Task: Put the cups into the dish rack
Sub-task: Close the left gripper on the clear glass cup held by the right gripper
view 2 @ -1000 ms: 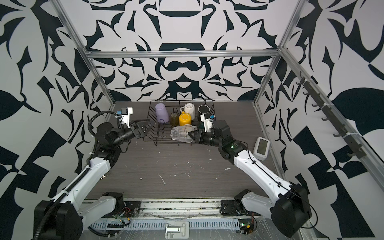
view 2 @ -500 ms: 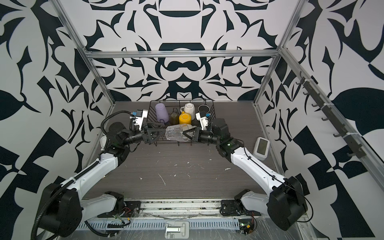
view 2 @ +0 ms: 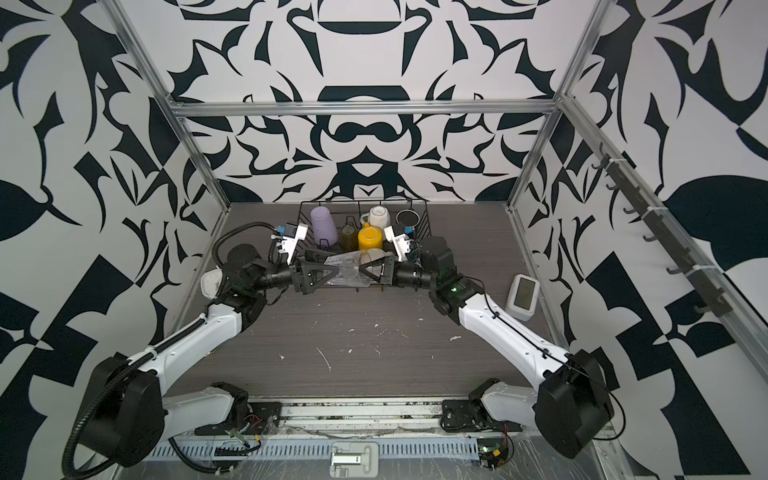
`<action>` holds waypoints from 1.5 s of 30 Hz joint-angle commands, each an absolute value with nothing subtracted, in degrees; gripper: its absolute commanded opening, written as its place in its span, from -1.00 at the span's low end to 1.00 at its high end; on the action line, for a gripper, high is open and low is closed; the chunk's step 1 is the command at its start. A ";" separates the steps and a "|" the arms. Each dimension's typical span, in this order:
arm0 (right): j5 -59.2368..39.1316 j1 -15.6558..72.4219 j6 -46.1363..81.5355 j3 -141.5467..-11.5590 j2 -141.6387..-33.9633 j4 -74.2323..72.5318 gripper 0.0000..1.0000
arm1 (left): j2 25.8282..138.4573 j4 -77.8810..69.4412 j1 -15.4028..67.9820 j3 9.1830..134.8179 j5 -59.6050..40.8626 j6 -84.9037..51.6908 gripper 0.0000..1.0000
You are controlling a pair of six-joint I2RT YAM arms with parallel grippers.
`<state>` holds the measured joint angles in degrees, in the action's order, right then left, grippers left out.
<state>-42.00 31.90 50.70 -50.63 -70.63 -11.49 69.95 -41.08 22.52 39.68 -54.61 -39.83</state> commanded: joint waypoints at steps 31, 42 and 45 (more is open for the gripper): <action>-47.55 34.13 58.98 -51.64 -74.48 -30.29 -1.00 | 69.88 -49.82 26.88 42.36 -62.70 -44.66 0.92; -48.15 34.14 61.77 -49.95 -76.50 -34.96 -1.00 | 69.61 -55.97 26.82 41.62 -63.15 -48.30 0.95; -48.34 34.18 61.94 -49.86 -76.77 -35.17 -1.00 | 69.81 -58.14 26.82 41.47 -63.15 -49.60 0.97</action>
